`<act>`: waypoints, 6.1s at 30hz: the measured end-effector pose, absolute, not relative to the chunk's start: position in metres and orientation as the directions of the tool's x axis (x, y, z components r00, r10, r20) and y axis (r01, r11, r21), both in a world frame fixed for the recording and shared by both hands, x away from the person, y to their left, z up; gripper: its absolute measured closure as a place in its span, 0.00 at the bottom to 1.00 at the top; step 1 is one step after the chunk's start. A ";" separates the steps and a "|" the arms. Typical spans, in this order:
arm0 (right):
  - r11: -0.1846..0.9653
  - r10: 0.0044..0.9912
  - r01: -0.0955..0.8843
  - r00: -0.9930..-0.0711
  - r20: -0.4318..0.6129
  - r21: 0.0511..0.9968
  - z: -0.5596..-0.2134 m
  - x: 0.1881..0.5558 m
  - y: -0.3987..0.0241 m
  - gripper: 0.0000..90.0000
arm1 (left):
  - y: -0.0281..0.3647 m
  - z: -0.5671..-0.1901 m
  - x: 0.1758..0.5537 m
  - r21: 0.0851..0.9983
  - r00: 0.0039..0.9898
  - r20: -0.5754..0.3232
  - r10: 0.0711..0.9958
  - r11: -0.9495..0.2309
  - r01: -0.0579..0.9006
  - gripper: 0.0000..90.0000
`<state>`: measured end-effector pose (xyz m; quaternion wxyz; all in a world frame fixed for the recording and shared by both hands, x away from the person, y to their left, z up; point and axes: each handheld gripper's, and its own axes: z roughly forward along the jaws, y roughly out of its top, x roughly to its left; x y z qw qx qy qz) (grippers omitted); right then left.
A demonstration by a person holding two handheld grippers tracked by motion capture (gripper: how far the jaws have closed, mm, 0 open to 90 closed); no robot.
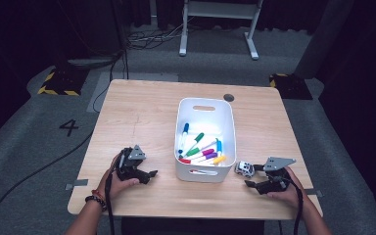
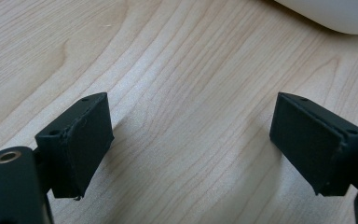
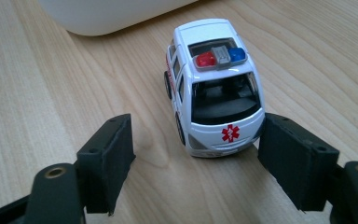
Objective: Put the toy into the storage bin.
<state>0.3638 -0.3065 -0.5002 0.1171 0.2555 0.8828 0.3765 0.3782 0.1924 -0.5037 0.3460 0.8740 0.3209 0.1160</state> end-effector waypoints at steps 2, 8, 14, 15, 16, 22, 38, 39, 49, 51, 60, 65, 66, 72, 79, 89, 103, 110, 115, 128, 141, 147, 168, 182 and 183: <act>0.583 0.544 0.360 -0.839 -0.020 0.728 -0.501 0.364 -0.306 0.30 | 0.192 -0.504 0.378 0.679 0.767 -0.019 0.641 -0.555 0.481 0.15; 0.540 0.567 0.377 -0.823 0.005 0.753 -0.504 0.377 -0.307 0.30 | 0.192 -0.504 0.378 0.679 0.767 -0.020 0.641 -0.555 0.481 0.15; 0.564 0.507 0.331 -0.862 -0.001 0.756 -0.504 0.378 -0.307 0.38 | 0.192 -0.504 0.378 0.679 0.767 -0.020 0.641 -0.555 0.481 0.15; 0.562 0.505 0.327 -0.863 -0.003 0.760 -0.504 0.377 -0.309 0.42 | 0.192 -0.504 0.378 0.679 0.767 -0.020 0.641 -0.555 0.481 0.15; 0.560 0.505 0.325 -0.863 -0.002 0.762 -0.504 0.376 -0.310 0.46 | 0.192 -0.504 0.378 0.679 0.767 -0.020 0.641 -0.555 0.481 0.15; 0.552 0.515 0.327 -0.857 -0.005 0.767 -0.504 0.376 -0.312 0.53 | 0.192 -0.504 0.378 0.679 0.767 -0.020 0.641 -0.555 0.481 0.15; 0.525 0.537 0.287 -0.842 -0.050 0.801 -0.493 0.362 -0.308 0.54 | 0.192 -0.504 0.378 0.679 0.768 -0.019 0.641 -0.555 0.480 0.15; 0.527 0.533 0.278 -0.844 -0.058 0.803 -0.491 0.361 -0.307 0.54 | 0.192 -0.504 0.378 0.679 0.768 -0.019 0.641 -0.555 0.480 0.15; 0.485 0.591 0.296 -0.805 -0.059 0.823 -0.470 0.356 -0.307 0.54 | 0.192 -0.504 0.378 0.679 0.767 -0.019 0.641 -0.555 0.480 0.15; 0.482 0.597 0.301 -0.800 -0.057 0.823 -0.470 0.355 -0.309 0.54 | 0.192 -0.504 0.378 0.679 0.767 -0.020 0.641 -0.555 0.481 0.15; 0.422 0.642 0.310 -0.766 -0.039 0.852 -0.460 0.354 -0.320 0.54 | 0.192 -0.504 0.379 0.679 0.770 -0.020 0.638 -0.557 0.479 0.15; 0.419 0.659 0.318 -0.750 -0.044 0.850 -0.458 0.354 -0.321 0.54 | 0.192 -0.504 0.379 0.679 0.769 -0.020 0.638 -0.556 0.479 0.15; 0.416 0.664 0.321 -0.746 -0.043 0.851 -0.457 0.354 -0.321 0.54 | 0.192 -0.504 0.379 0.680 0.769 -0.022 0.639 -0.555 0.480 0.15; 0.396 0.680 0.318 -0.732 -0.042 0.861 -0.447 0.359 -0.319 0.54 | 0.192 -0.504 0.379 0.679 0.769 -0.022 0.639 -0.555 0.480 0.15; 0.405 0.691 0.322 -0.721 -0.056 0.856 -0.437 0.368 -0.308 0.54 | 0.192 -0.504 0.379 0.679 0.768 -0.027 0.640 -0.552 0.484 0.15; 0.408 0.693 0.302 -0.717 -0.077 0.861 -0.411 0.382 -0.291 0.54 | 0.192 -0.504 0.379 0.678 0.769 -0.025 0.639 -0.554 0.483 0.15; 0.386 0.711 0.290 -0.699 -0.082 0.876 -0.371 0.405 -0.278 0.54 | 0.192 -0.504 0.379 0.679 0.768 -0.026 0.640 -0.552 0.484 0.15; 0.391 0.706 0.260 -0.701 -0.106 0.883 -0.356 0.411 -0.270 0.54 | 0.192 -0.504 0.379 0.679 0.768 -0.026 0.640 -0.553 0.483 0.15; 0.400 0.694 0.243 -0.710 -0.119 0.884 -0.347 0.412 -0.261 0.54 | 0.192 -0.504 0.379 0.679 0.768 -0.026 0.640 -0.552 0.484 0.15; 0.418 0.672 0.212 -0.727 -0.144 0.883 -0.329 0.415 -0.240 0.54 | 0.192 -0.504 0.379 0.679 0.768 -0.026 0.640 -0.552 0.484 0.15; 0.419 0.646 0.192 -0.750 -0.142 0.888 -0.315 0.422 -0.224 0.54 | 0.192 -0.504 0.379 0.679 0.768 -0.026 0.640 -0.552 0.484 0.15; 0.428 0.619 0.185 -0.773 -0.138 0.885 -0.315 0.427 -0.209 0.54 | 0.192 -0.504 0.379 0.679 0.768 -0.026 0.640 -0.552 0.484 0.15; 0.616 0.460 0.204 -0.877 -0.137 0.761 -0.346 0.447 -0.150 0.54 | 0.192 -0.504 0.378 0.680 0.768 -0.027 0.640 -0.552 0.484 0.15; 0.747 0.347 0.201 -0.931 -0.113 0.634 -0.365 0.442 -0.139 0.54 | 0.192 -0.504 0.379 0.678 0.769 -0.026 0.639 -0.554 0.483 0.15; 0.750 0.340 0.202 -0.935 -0.105 0.630 -0.365 0.440 -0.139 0.54 | 0.192 -0.504 0.379 0.680 0.768 -0.027 0.640 -0.552 0.484 0.15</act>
